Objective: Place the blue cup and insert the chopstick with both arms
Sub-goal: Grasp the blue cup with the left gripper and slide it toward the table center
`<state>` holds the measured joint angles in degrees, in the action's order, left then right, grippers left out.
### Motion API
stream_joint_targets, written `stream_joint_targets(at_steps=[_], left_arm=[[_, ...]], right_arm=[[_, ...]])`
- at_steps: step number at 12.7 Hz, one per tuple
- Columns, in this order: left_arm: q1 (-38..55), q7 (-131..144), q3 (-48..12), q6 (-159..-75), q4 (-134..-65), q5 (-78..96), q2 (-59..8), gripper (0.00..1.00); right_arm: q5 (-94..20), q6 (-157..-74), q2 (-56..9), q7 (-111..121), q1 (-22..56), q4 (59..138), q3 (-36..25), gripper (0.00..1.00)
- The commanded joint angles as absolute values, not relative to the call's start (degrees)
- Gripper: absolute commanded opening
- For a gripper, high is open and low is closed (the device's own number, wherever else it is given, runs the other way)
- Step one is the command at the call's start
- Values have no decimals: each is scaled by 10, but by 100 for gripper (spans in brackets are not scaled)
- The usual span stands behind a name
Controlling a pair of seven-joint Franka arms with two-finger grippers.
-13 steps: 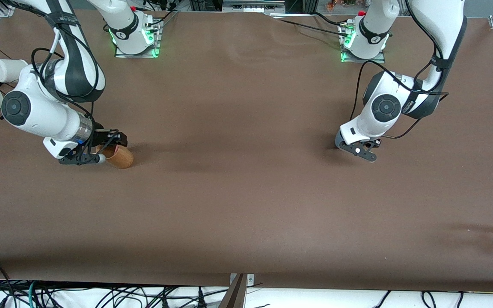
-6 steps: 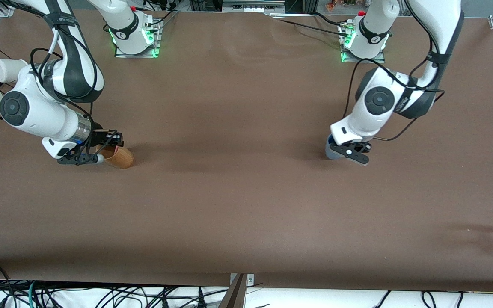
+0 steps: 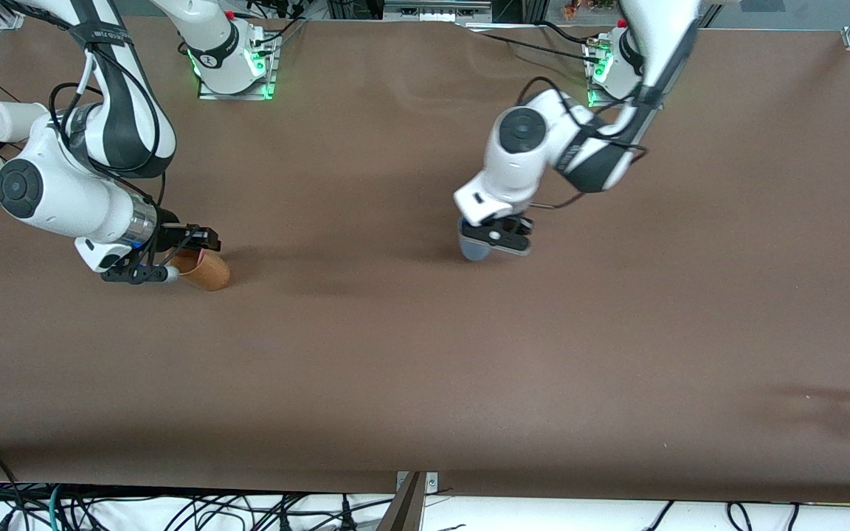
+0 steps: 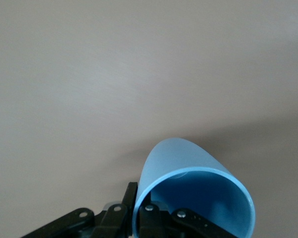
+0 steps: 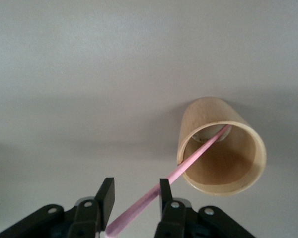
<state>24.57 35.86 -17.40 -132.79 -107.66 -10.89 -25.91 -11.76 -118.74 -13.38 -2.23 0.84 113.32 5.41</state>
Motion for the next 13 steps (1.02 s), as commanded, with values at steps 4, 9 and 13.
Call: stream_joint_targets(at_steps=[4,9,13], left_arm=[[290,441,-168,-1317,-1021,-109,-315,83],[285,433,-168,-1219,-992,-106,-240,100],[259,411,-166,-1062,-876,-110,-228,100]], right_arm=[[-136,-1183,-120,-16,-1,1154,55,18],[-156,-1166,-120,-11,-6,1151,52,2],[-157,-1151,-120,-11,-9,1138,47,43]])
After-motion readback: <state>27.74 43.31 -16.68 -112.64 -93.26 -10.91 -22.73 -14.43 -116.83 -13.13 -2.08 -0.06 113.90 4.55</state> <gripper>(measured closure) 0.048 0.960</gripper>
